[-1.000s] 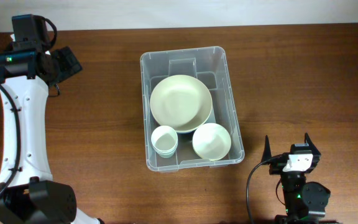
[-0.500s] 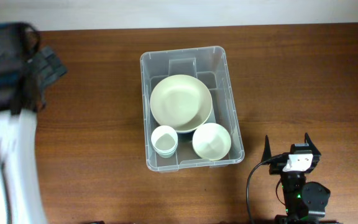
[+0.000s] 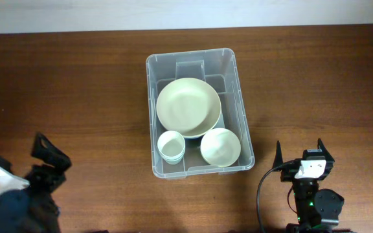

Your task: Pack container

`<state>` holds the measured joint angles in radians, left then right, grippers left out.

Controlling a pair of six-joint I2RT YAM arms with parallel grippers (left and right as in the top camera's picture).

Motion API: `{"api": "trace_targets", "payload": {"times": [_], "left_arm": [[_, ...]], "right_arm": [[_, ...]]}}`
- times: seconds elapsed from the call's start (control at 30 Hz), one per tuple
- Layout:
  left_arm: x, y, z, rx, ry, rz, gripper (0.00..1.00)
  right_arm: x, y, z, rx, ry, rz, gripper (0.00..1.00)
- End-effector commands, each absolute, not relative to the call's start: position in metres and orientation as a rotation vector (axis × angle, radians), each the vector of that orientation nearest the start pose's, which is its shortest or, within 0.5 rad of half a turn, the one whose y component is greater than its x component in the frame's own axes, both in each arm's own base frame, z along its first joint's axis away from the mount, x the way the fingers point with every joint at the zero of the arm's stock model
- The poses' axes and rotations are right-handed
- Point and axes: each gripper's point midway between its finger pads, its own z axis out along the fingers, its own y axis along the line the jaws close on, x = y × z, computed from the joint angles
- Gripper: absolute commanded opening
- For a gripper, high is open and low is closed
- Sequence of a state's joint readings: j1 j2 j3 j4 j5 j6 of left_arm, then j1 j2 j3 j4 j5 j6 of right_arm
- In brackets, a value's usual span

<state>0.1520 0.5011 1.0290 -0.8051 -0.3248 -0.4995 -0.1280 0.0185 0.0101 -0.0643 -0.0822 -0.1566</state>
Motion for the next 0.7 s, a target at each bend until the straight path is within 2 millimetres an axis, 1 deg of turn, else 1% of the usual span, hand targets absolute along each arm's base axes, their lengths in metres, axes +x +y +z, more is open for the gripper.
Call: {"api": "trace_targets", "payload": {"times": [0.0, 0.07, 0.1, 0.13, 0.17, 0.27, 0.37, 0.5, 0.6, 0.67], "left_arm": [[0.197, 0.085, 0.315, -0.785, 1.565, 0.020, 1.00], [0.213, 0.083, 0.301, -0.745, 1.488, -0.029, 1.00], [0.218, 0.082, 0.296, -0.732, 1.472, -0.043, 1.00], [0.225, 0.079, 0.288, -0.708, 1.446, -0.070, 1.00], [0.227, 0.078, 0.285, -0.699, 1.440, -0.080, 1.00], [0.240, 0.069, 0.261, -0.642, 1.414, -0.140, 1.00], [0.245, 0.064, 0.245, -0.612, 1.388, -0.168, 1.00], [0.247, 0.057, 0.229, -0.589, 1.392, -0.189, 1.00], [0.244, 0.055, 0.222, -0.574, 1.388, -0.185, 1.00], [0.243, 0.050, 0.220, -0.500, 1.399, -0.154, 1.00]], "right_arm": [[0.246, -0.016, 0.155, -0.081, 1.653, -0.142, 0.99], [0.246, -0.016, 0.155, -0.081, 1.653, -0.142, 0.99], [0.246, -0.016, 0.155, -0.081, 1.653, -0.142, 0.99], [0.246, -0.016, 0.155, -0.081, 1.653, -0.142, 0.99], [0.246, -0.016, 0.155, -0.081, 1.653, -0.142, 0.99], [0.246, -0.016, 0.155, -0.081, 1.653, -0.142, 0.99], [0.246, -0.016, 0.155, -0.081, 1.653, -0.142, 0.99], [0.246, -0.016, 0.155, -0.081, 1.653, -0.142, 0.99], [0.246, -0.016, 0.155, -0.081, 1.653, -0.142, 0.99], [0.246, -0.016, 0.155, -0.081, 1.653, -0.142, 0.99]]}}
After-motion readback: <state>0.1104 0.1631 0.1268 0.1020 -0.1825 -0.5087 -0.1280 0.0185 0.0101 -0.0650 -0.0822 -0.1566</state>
